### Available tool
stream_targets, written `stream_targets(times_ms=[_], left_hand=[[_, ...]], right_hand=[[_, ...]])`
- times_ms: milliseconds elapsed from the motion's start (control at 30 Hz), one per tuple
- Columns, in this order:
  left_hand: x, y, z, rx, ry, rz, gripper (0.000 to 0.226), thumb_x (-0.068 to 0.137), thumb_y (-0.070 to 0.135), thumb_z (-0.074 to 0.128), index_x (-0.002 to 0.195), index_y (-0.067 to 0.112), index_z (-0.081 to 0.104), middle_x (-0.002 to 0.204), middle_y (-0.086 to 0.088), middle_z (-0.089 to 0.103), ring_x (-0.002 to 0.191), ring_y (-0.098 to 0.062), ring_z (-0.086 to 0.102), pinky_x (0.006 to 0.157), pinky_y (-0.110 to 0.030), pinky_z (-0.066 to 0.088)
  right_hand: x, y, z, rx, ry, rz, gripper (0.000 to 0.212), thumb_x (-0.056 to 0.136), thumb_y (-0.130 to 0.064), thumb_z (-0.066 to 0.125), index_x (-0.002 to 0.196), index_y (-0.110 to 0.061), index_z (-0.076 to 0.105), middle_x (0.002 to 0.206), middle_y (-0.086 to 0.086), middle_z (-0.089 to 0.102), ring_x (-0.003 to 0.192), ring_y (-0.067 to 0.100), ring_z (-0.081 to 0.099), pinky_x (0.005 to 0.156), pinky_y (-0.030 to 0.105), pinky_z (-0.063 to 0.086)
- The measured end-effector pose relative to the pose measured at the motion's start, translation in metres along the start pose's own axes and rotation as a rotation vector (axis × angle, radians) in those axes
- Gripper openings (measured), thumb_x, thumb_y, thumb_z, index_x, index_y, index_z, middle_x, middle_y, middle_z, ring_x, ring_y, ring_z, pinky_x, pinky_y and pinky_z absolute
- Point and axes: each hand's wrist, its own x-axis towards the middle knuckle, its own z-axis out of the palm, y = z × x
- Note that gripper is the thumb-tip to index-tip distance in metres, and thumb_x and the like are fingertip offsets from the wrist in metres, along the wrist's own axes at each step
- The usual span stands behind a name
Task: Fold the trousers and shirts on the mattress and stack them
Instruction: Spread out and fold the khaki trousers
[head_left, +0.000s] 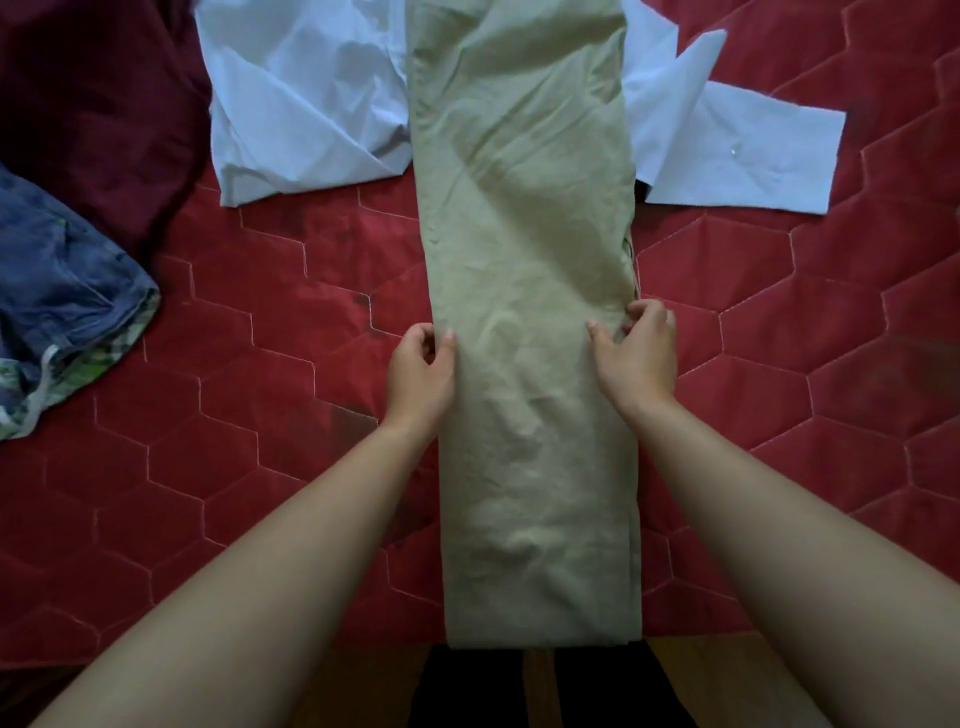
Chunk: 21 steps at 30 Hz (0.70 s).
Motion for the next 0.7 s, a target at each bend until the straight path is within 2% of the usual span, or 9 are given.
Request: stream_targets(times_ms=[67,133,200,333,433,500,533,600,700], left_hand=[[0.005,0.000,-0.001,-0.009,0.006,0.015,0.012,0.095,0.023,0.051,0.105,0.016,0.053,0.086,0.009,0.062,0.075,0.000,0.058,0.065,-0.011,0.045],[0.012,0.000,-0.004,0.038,0.016,0.043,0.027,0.094,0.024,0.052,0.120,0.022,0.047,0.085,0.010,0.059,0.070,0.002,0.056,0.063,-0.014,0.044],[0.011,0.001,-0.004,0.091,0.023,0.059,0.039,0.094,0.027,0.050,0.132,0.029,0.040,0.083,0.011,0.057,0.065,0.002,0.054,0.063,-0.016,0.045],[0.011,0.004,-0.010,0.079,-0.034,0.101,0.035,0.094,0.026,0.052,0.128,0.026,0.045,0.084,0.006,0.061,0.073,-0.006,0.059,0.070,-0.023,0.048],[0.004,0.008,-0.012,0.054,-0.042,0.158,0.031,0.093,0.026,0.054,0.124,0.026,0.049,0.089,0.007,0.063,0.081,-0.007,0.062,0.072,-0.026,0.050],[0.006,0.008,-0.014,0.160,-0.032,0.151,0.033,0.091,0.025,0.055,0.123,0.025,0.049,0.099,0.008,0.063,0.091,-0.011,0.062,0.079,-0.030,0.051],[0.010,0.007,-0.014,0.259,-0.033,0.124,0.038,0.091,0.024,0.055,0.128,0.022,0.046,0.112,0.002,0.060,0.102,-0.017,0.059,0.088,-0.034,0.048],[0.023,0.004,-0.011,0.444,-0.068,0.032,0.058,0.090,0.026,0.057,0.141,0.015,0.033,0.137,-0.010,0.042,0.125,-0.028,0.043,0.106,-0.037,0.035],[0.045,0.011,-0.002,0.374,-0.196,0.027,0.077,0.090,0.024,0.058,0.149,0.016,0.009,0.145,-0.014,0.032,0.130,-0.029,0.037,0.106,-0.035,0.032]], right_hand=[[0.000,-0.002,0.004,0.025,0.042,0.016,0.047,0.083,-0.029,0.067,0.118,-0.004,0.046,0.121,0.013,0.047,0.105,0.027,0.052,0.087,0.029,0.039],[0.001,-0.003,0.007,0.030,0.081,0.039,0.045,0.084,-0.028,0.066,0.116,-0.003,0.047,0.121,0.014,0.046,0.102,0.027,0.052,0.085,0.028,0.038],[0.000,-0.002,0.007,0.025,0.085,0.046,0.036,0.087,-0.027,0.064,0.110,-0.003,0.051,0.118,0.013,0.046,0.095,0.023,0.051,0.080,0.019,0.033],[-0.010,-0.011,0.000,0.169,0.209,0.022,0.015,0.089,-0.023,0.061,0.089,-0.011,0.052,0.089,0.001,0.053,0.074,0.010,0.047,0.066,0.013,0.031],[-0.019,-0.012,-0.016,0.258,0.328,-0.040,0.016,0.087,-0.023,0.062,0.083,-0.017,0.048,0.070,-0.015,0.048,0.062,-0.007,0.049,0.057,0.008,0.035],[-0.019,-0.011,-0.022,0.215,0.312,-0.033,0.017,0.085,-0.025,0.064,0.090,-0.017,0.050,0.079,-0.011,0.054,0.070,-0.006,0.050,0.063,0.011,0.039],[-0.015,-0.008,-0.022,0.158,0.257,-0.008,0.023,0.084,-0.026,0.065,0.098,-0.014,0.051,0.091,-0.005,0.056,0.080,0.000,0.052,0.073,0.018,0.042],[-0.002,-0.005,-0.019,0.054,0.113,0.060,0.050,0.083,-0.034,0.066,0.122,-0.009,0.047,0.112,0.004,0.053,0.101,0.016,0.051,0.086,0.028,0.040],[0.020,-0.011,-0.011,0.071,-0.037,0.109,0.067,0.082,-0.041,0.066,0.134,-0.009,0.038,0.110,0.000,0.053,0.103,0.018,0.053,0.084,0.031,0.042]])
